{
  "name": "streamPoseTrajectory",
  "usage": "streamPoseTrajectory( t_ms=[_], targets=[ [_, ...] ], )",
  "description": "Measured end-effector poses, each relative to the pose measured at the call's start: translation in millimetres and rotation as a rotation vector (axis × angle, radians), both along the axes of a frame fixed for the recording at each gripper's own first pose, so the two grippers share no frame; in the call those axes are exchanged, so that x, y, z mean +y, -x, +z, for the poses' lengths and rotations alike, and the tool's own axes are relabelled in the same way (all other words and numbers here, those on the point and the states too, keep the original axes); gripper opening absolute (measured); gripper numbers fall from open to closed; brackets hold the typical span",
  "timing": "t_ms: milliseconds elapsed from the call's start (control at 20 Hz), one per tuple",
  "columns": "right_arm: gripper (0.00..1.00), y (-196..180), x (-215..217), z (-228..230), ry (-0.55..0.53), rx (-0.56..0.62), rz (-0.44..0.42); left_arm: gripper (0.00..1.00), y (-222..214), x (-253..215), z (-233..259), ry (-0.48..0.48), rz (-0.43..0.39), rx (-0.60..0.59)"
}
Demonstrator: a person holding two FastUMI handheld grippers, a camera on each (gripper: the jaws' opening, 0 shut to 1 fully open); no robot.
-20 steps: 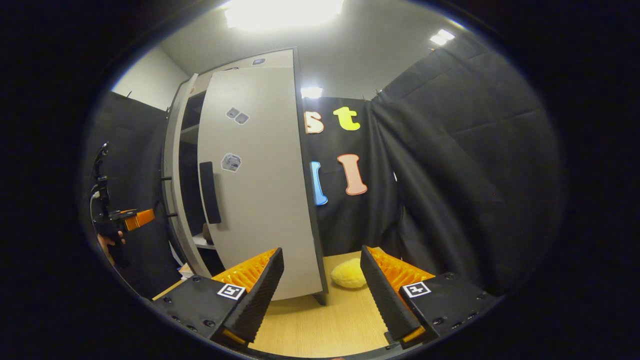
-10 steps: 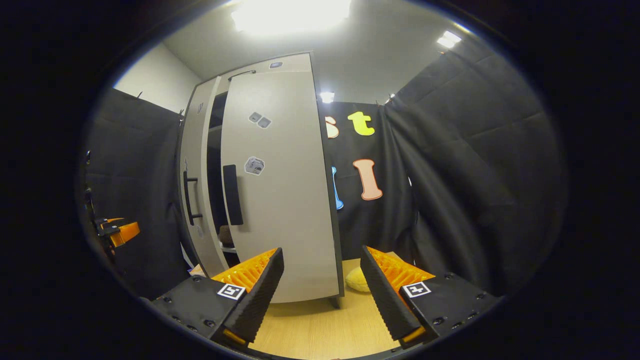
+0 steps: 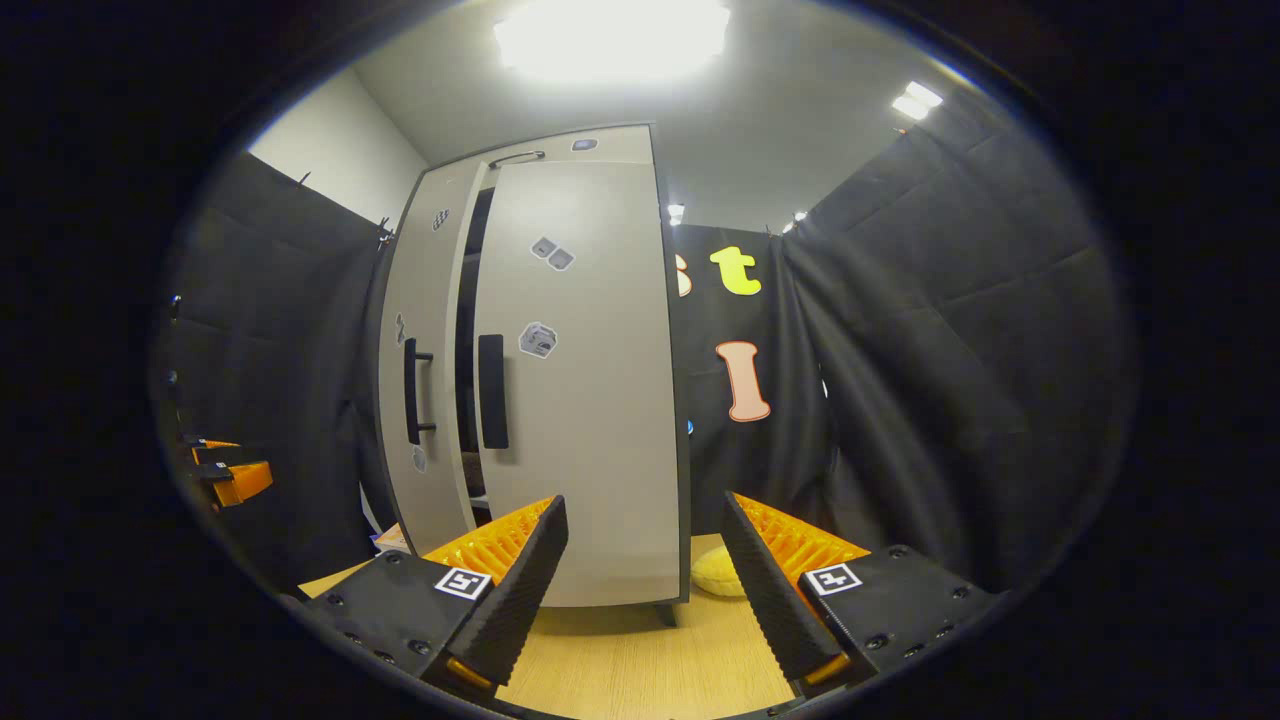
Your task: Grab one shoe with the right hand and put it into the shoe cabinet, grab the other shoe with the left hand and put it into the shoe cabinet; then close the right door with the right hand and the left door with the left hand.
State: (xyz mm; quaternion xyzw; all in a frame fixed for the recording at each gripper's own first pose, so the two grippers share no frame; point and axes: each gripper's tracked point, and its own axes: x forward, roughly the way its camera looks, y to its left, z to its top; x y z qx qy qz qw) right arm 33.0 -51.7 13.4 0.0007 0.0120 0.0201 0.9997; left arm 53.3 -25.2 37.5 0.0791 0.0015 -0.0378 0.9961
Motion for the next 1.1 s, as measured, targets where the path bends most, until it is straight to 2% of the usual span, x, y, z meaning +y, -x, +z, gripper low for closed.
streamPoseTrajectory(
  t_ms=[200, 250, 700, 850, 900, 1050, 1100],
  targets=[
    [0.98, 4, 6, 2, 0.021, -0.014, 0.009, 0.99, 0, 5, -4, -0.009, 0.003, 0.009],
    [0.98, 4, 7, 2, 0.02, -0.015, 0.01, 0.94, 0, 7, -5, -0.017, 0.006, 0.01],
    [0.98, 1, 10, -4, -0.009, 0.013, -0.007, 0.93, -1, 21, -13, -0.014, 0.019, 0.028],
    [0.98, 1, 10, -4, -0.018, 0.017, -0.015, 0.94, -1, 25, -12, -0.011, 0.027, 0.03],
    [0.98, 1, 9, -3, -0.02, 0.014, -0.017, 1.0, -2, 26, -12, -0.009, 0.027, 0.028],
    [0.98, -1, 8, 0, -0.017, 0.008, -0.021, 1.0, -5, 27, -10, -0.009, 0.03, 0.021],
    [0.98, -2, 8, -1, -0.018, 0.01, -0.022, 0.94, -5, 27, -10, -0.009, 0.03, 0.021]
  ],
)
